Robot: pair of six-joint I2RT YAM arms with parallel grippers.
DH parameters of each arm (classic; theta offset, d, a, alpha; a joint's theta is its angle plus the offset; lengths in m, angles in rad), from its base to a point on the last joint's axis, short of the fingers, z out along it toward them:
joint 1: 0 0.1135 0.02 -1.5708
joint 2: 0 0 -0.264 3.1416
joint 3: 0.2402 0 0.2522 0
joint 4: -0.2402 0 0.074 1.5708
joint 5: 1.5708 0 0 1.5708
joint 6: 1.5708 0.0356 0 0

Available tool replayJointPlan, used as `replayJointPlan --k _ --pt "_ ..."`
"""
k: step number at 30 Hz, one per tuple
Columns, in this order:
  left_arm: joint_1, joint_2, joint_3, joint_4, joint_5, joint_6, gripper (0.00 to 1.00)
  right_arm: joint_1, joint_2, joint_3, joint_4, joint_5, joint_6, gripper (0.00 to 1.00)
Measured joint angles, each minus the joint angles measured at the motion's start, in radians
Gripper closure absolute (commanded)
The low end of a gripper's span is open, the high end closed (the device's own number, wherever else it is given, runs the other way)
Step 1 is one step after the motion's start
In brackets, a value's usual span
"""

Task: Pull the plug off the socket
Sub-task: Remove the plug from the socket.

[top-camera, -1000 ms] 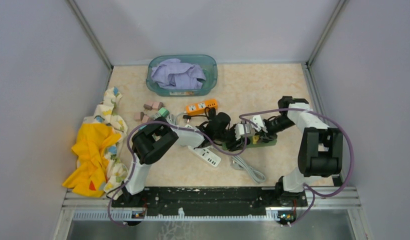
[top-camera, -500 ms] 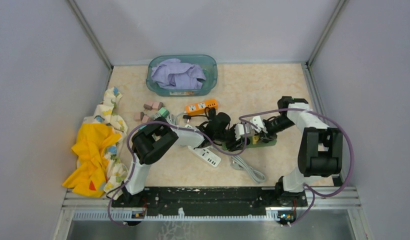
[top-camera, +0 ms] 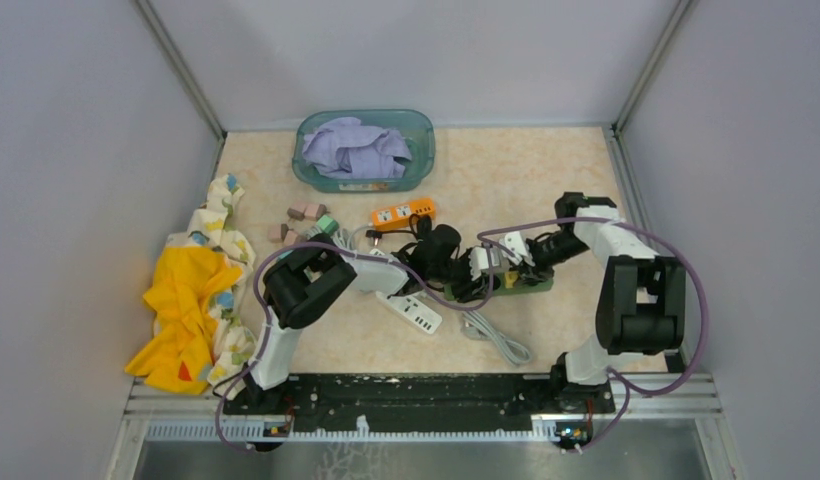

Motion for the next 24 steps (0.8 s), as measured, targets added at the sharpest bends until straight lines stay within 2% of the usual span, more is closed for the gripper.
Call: replayJointPlan --k 5,12,24 --pt "0.000 0.000 0.000 -0.001 0.000 0.003 1.00 0.002 0.009 0.005 -0.010 0.000 -0.018 1.00" --pt "0.002 0.000 0.000 0.001 0.003 -0.008 1.00 0.005 0.001 0.006 0.022 0.000 0.079 1.00" --pt "0.002 -0.004 -0.004 0.002 0.002 -0.007 1.00 -0.001 0.001 -0.002 0.006 -0.015 0.023 1.00"
